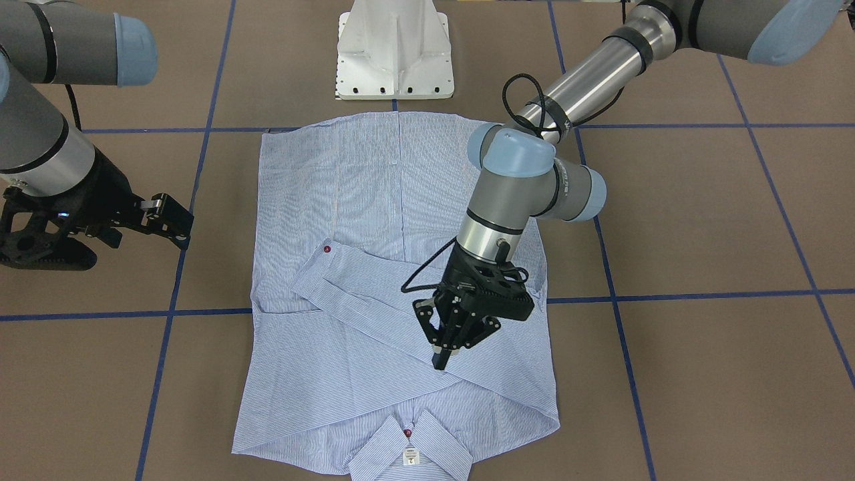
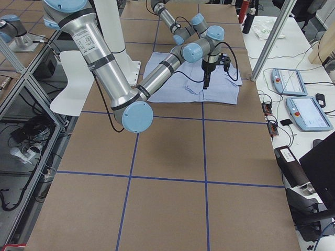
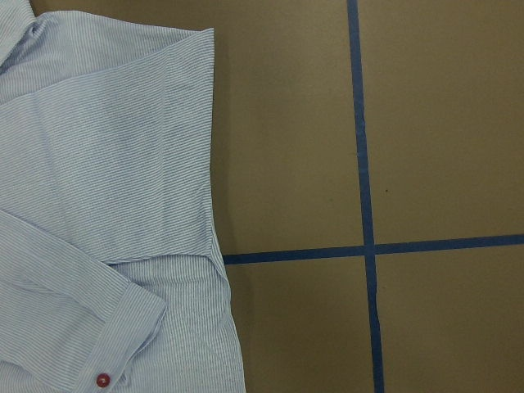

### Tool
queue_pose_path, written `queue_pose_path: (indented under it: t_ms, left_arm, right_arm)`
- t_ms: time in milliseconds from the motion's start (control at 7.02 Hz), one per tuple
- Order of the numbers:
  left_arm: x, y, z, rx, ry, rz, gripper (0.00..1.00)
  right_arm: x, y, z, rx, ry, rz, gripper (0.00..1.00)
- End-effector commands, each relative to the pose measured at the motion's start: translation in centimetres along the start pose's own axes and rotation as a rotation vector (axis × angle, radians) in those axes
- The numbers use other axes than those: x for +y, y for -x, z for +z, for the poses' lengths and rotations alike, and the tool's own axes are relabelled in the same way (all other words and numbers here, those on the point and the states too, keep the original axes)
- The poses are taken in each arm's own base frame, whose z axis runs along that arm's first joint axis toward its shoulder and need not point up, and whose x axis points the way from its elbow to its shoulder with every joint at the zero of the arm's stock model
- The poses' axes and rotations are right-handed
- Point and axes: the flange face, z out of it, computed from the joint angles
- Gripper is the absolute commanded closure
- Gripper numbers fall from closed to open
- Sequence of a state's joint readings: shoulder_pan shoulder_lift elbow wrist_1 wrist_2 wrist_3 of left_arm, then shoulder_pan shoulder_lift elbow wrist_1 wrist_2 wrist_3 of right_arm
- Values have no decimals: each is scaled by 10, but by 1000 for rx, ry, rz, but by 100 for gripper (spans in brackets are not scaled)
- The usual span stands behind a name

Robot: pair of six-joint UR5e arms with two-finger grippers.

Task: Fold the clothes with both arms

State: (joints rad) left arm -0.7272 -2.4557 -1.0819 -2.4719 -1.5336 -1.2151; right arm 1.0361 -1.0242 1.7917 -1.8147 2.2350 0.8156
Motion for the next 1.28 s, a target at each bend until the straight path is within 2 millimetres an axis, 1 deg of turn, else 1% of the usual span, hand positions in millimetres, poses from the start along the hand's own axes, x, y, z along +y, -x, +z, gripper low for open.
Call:
queue_pose_path:
  t_ms: [0,142,427,712,855,1140]
  left_arm:
    - [-26,40,25,-90,-16,-10,100]
    - [-31,54,32,-118,-16,-13,100]
    - [-26,88,49,-189,8,48,100]
    - [-26,100,54,-217,20,91,100]
    - [-29,112,55,-255,33,129,100]
    - [-20,139,57,-289,55,158,100]
  right_arm:
    - [-1,1,-1,-1,-1,0,1]
    - [0,2,-1,-1,-1,-2,1]
    - [-1,1,-1,0,-2,0,1]
    - [-1,2,-1,0,-3,-1,1]
    - [-1,2,-1,0,-3,-1,1]
    - [-2,2,-1,0,-2,0,1]
